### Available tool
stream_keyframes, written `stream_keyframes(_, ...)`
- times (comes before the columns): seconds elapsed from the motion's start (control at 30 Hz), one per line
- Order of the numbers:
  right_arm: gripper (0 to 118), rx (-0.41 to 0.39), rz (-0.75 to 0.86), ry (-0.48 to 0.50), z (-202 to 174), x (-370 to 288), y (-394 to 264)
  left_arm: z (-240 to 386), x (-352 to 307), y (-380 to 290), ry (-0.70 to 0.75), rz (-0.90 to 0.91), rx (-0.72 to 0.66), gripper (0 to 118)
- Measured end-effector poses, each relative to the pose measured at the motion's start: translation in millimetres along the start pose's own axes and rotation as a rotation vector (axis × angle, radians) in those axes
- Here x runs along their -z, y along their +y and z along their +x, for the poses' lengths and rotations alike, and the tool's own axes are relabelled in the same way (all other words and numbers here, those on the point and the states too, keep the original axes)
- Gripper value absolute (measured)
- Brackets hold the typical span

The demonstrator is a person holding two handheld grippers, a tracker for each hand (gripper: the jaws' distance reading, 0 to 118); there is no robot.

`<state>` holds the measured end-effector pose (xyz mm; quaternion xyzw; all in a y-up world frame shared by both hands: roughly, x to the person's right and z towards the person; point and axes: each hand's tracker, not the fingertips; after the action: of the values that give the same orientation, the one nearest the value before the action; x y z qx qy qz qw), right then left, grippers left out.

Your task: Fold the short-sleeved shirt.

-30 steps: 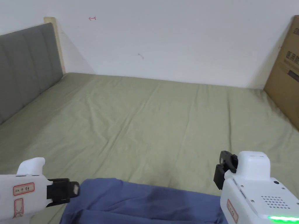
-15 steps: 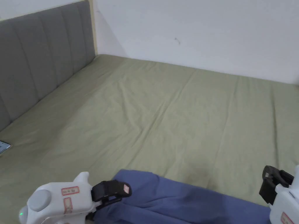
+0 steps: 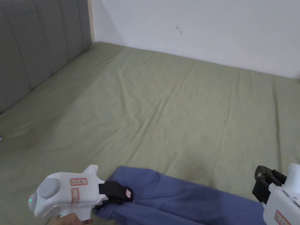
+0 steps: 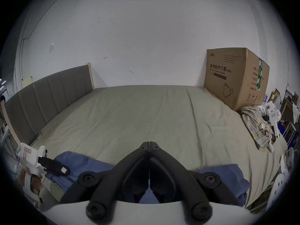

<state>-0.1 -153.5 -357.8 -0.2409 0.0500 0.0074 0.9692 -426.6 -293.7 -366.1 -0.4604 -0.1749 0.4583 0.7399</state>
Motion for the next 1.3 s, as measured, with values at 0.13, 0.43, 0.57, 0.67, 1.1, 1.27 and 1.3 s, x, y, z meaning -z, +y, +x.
stream_keyframes(0.13,1,0.022,-0.017,0.006,0.0,1.6,-0.4,4.2,-17.0,4.5,0.049,0.000,0.033,5)
stream_keyframes(0.43,1,0.059,-0.033,0.021,13.2,-5.6,-7.3,12.1,-95.9,13.7,0.285,0.121,0.080,6)
stream_keyframes(0.57,1,0.088,-0.045,0.018,22.8,-7.9,-14.3,37.8,-103.4,3.6,0.346,0.134,0.120,6)
stream_keyframes(0.67,1,0.112,-0.052,0.018,32.7,-12.3,-19.0,78.4,-90.9,-6.9,0.434,0.146,0.197,6)
stream_keyframes(1.1,1,0.264,-0.068,-0.024,99.8,-32.1,-35.5,252.8,66.5,-102.6,0.430,-0.077,0.809,8)
stream_keyframes(1.27,1,0.314,-0.074,-0.051,121.2,-37.1,-43.2,245.2,132.6,-123.6,0.333,-0.222,0.732,116)
stream_keyframes(1.3,1,0.319,-0.076,-0.056,124.0,-38.0,-44.5,242.2,138.4,-126.2,0.319,-0.223,0.712,117)
